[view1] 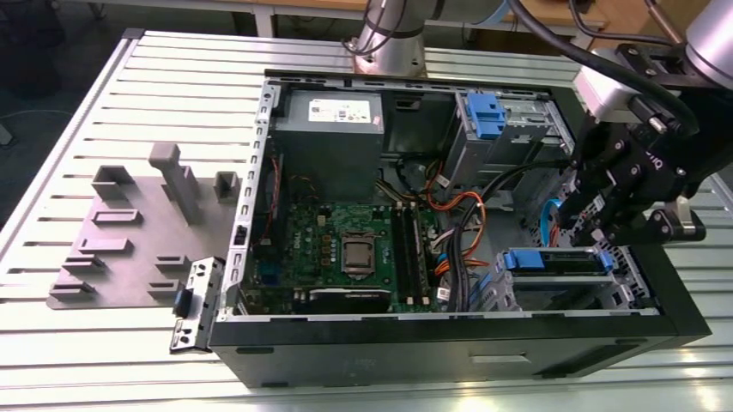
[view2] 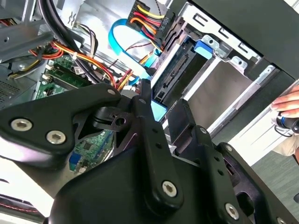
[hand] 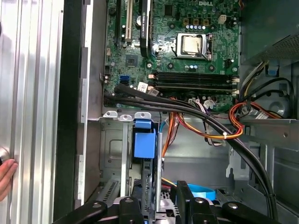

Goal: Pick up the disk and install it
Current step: 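Insert the first disk wire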

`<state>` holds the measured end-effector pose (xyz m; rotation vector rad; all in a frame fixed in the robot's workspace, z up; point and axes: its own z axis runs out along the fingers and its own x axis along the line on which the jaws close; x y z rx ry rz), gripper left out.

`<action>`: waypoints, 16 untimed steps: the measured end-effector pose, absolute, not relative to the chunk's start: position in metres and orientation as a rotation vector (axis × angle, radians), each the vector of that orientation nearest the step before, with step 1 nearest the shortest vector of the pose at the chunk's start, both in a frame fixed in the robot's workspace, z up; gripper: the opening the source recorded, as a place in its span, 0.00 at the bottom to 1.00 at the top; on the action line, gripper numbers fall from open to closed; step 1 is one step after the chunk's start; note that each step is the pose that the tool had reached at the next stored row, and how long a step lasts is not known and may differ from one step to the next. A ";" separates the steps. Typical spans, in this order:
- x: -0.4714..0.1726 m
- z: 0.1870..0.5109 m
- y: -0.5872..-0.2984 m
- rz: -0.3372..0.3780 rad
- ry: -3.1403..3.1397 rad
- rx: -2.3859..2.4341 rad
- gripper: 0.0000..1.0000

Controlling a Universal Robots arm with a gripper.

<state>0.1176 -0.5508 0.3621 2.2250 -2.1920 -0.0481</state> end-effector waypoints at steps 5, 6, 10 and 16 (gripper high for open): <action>0.120 0.360 -0.547 -0.048 -2.192 2.225 0.42; 0.121 0.360 -0.547 -0.048 -2.192 2.225 0.42; 0.125 0.358 -0.545 -0.048 -2.192 2.225 0.42; 0.128 0.351 -0.545 -0.048 -2.191 2.226 0.42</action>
